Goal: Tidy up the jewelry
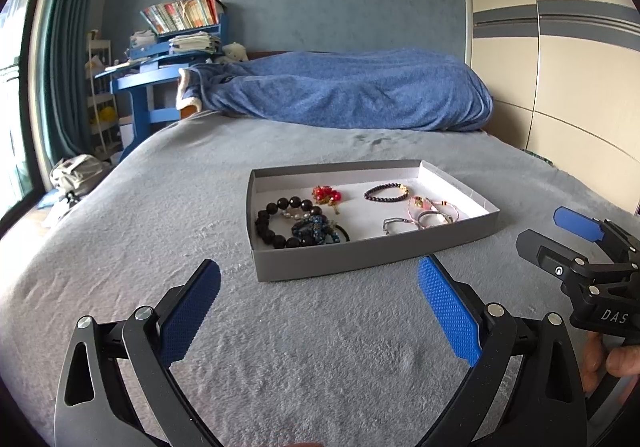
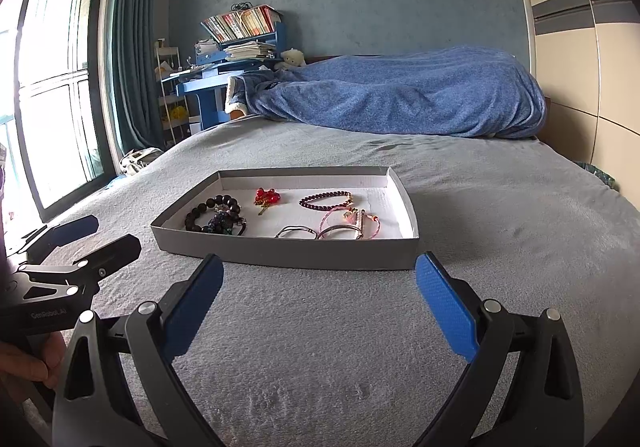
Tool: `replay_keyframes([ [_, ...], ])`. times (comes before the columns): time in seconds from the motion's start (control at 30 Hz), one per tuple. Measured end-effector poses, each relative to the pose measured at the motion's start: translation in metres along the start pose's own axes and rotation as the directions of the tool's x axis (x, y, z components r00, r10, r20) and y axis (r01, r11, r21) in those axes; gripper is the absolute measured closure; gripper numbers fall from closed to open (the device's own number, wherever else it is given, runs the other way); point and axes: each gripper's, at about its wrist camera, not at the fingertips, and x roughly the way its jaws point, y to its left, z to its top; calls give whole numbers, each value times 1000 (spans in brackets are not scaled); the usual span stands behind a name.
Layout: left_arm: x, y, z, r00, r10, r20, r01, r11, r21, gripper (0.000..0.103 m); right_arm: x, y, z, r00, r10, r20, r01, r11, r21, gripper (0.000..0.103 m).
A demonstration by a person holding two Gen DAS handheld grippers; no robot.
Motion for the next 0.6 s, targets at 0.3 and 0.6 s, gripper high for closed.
replay_keyframes([
  [0.3, 1, 0, -1, 1000, 1, -4, -1, 1000, 1, 5, 0, 1, -1, 1000, 2, -3, -2, 1000, 1, 7],
  [0.6, 3, 4, -4, 1000, -3, -13, 3, 1000, -10, 5, 1, 1, -1, 1000, 1, -5, -1, 1000, -3, 7],
])
